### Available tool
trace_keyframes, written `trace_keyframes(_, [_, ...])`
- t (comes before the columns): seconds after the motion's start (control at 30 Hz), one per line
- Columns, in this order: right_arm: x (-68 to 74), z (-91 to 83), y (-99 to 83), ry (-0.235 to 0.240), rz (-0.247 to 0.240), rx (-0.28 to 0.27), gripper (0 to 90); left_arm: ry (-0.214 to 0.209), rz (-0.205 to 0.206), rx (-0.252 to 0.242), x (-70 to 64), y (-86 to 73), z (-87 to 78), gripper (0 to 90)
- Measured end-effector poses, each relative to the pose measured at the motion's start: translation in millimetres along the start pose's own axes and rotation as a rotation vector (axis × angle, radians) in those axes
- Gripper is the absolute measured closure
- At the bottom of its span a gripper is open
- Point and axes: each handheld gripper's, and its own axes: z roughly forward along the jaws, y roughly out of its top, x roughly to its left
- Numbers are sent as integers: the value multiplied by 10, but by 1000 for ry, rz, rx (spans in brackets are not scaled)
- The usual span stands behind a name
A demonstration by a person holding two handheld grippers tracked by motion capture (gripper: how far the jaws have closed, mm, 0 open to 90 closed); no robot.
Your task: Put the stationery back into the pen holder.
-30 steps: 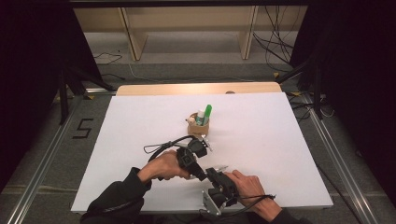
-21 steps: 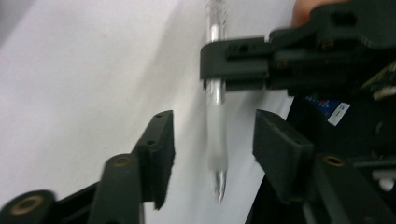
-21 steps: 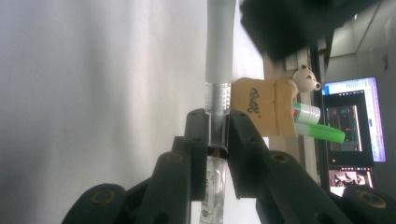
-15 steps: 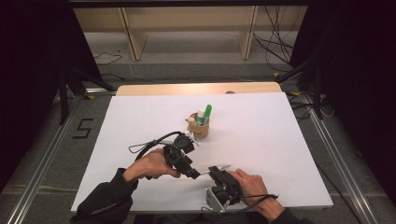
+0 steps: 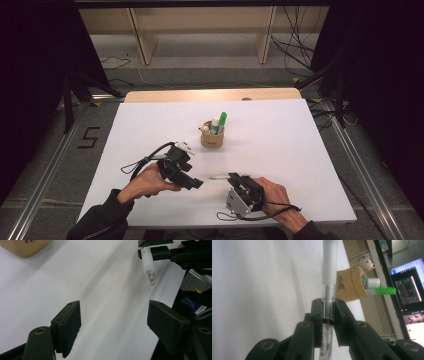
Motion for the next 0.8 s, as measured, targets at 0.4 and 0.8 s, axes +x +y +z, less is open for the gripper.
trace_keyframes(0.4, [-450, 9, -196, 120, 592, -124, 795, 78, -47, -217, 102, -236, -101, 198])
trace_keyframes(0.8, [-975, 372, -330, 178, 1176, -308, 795, 170, -115, -394, 194, -497, -238, 198])
